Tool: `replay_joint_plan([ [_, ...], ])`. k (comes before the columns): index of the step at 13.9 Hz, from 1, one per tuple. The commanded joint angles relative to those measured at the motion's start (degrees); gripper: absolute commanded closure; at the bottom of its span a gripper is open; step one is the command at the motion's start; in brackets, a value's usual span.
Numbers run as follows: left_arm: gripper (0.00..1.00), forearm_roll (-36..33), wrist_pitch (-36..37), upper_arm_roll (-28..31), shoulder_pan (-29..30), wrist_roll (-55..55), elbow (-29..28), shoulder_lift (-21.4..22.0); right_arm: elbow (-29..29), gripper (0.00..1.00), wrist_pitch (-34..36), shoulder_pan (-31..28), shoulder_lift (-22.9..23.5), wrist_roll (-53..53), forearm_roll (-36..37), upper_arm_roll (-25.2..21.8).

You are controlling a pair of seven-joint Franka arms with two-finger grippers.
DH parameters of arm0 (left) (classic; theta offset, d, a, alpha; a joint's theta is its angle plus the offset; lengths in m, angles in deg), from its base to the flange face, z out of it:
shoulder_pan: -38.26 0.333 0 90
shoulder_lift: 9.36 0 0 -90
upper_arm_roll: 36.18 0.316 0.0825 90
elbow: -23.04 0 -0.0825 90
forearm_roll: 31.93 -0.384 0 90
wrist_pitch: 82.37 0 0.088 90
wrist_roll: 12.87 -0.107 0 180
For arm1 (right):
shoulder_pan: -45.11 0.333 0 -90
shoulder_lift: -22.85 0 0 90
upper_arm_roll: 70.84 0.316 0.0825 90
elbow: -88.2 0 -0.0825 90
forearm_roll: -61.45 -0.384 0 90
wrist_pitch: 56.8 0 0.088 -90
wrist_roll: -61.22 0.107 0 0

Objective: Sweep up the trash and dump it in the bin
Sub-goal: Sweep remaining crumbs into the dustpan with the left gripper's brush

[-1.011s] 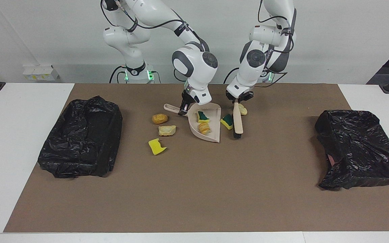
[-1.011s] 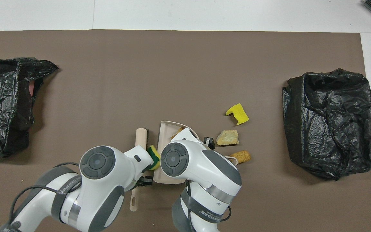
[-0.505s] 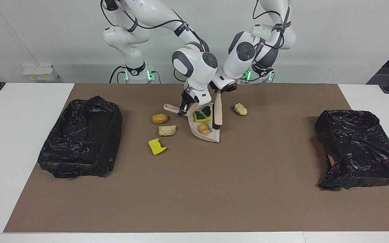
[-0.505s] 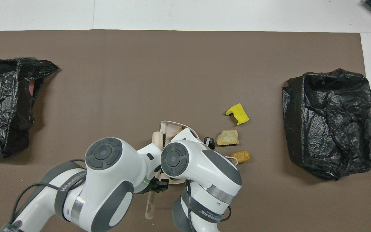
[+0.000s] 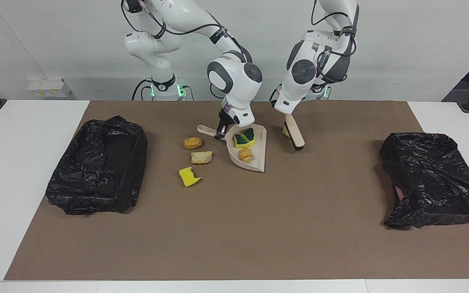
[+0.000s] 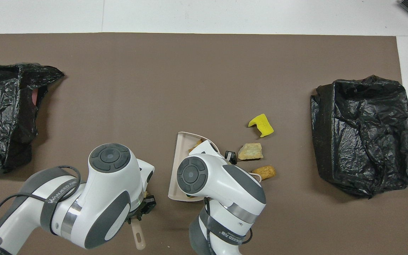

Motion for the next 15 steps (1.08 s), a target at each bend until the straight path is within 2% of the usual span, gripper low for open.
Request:
replay_joint_plan([
  [1, 1.0, -1.0, -0.6, -0.6, 0.7, 5.1, -7.3, 6.4, -1.2, 1.0, -1.5, -1.2, -0.5, 2.2, -0.8, 0.9],
  [4, 1.0, -0.1, -6.5, -0.9, -0.3, 4.7, -14.5, 11.4, -2.8, 1.0, -4.8, -1.3, -0.6, 1.8, -3.4, 0.9],
  [7, 1.0, 2.5, -15.9, -1.0, -3.0, 3.9, -16.5, 10.3, -2.8, 1.0, -4.8, -1.5, -0.7, -1.0, -3.4, 0.8],
  [10, 1.0, 5.7, -25.1, -1.0, -5.1, 1.4, -16.5, 8.6, -2.8, 1.0, -4.9, -1.7, -0.7, -1.8, -3.4, 0.8],
  [12, 1.0, 6.5, -28.4, -1.0, -6.5, -4.0, -15.8, 7.3, -2.8, 1.0, -4.9, -1.7, -0.7, -1.9, -3.4, 0.8],
  [15, 1.0, 8.3, -32.7, -1.1, -7.6, -11.3, -10.6, 2.8, -2.8, 1.0, -4.8, -1.7, -0.7, -1.9, -3.4, 0.8],
])
